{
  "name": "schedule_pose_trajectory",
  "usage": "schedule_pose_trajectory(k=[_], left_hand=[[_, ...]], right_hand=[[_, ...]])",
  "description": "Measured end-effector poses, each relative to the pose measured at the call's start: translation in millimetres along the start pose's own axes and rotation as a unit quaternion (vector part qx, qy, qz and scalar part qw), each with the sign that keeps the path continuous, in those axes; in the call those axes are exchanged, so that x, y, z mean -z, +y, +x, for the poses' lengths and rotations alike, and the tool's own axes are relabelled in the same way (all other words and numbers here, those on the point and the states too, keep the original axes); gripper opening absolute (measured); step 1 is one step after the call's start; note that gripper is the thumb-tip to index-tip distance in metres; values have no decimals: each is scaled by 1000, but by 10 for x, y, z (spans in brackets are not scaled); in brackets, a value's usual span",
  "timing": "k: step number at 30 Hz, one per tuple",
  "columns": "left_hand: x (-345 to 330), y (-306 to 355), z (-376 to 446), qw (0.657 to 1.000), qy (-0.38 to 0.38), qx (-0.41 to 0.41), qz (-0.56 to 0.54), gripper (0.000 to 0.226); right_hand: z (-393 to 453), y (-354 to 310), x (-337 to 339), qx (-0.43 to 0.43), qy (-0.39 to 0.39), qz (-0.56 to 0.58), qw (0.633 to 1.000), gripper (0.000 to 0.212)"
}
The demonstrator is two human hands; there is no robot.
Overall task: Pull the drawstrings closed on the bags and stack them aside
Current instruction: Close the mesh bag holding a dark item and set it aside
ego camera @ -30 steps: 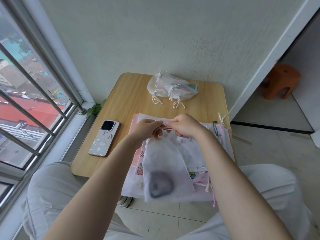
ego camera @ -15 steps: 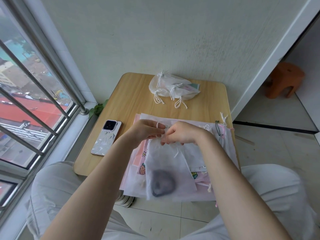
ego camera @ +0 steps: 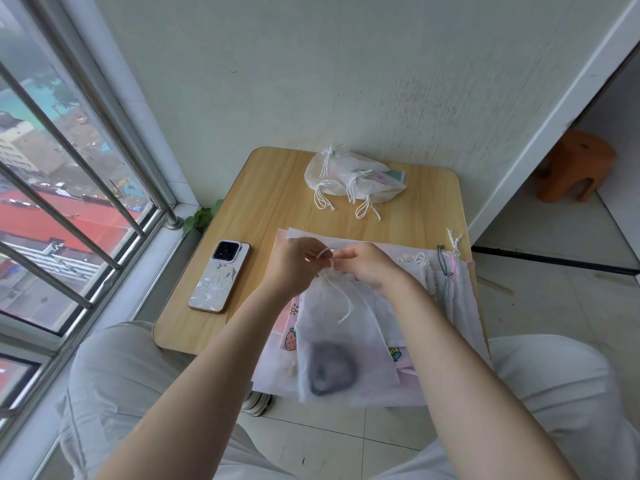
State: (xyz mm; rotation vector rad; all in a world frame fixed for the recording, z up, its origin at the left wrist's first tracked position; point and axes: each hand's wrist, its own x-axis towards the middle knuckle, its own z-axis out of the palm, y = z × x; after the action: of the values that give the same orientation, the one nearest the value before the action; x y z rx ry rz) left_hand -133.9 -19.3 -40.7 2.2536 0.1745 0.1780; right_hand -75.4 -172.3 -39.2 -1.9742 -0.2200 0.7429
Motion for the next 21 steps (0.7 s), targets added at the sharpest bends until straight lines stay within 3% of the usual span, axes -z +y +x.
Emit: schedule_pose_trajectory(k=[5, 12, 18, 21], left_hand=[[-78, -80, -94, 998, 52, -17, -41, 12], [-75, -97, -78, 981, 46, 94, -161, 9], [-87, -107, -79, 970, 40, 148, -189, 12], [-96, -109, -75, 966, 38, 161, -201, 13]], right_hand=[[19, 89, 4, -24, -50, 67, 996, 17], [30, 106, 57, -40, -73, 91, 992, 7], [53, 87, 77, -81, -28, 200, 976, 21], [71, 103, 116, -63, 4, 319, 946, 33]])
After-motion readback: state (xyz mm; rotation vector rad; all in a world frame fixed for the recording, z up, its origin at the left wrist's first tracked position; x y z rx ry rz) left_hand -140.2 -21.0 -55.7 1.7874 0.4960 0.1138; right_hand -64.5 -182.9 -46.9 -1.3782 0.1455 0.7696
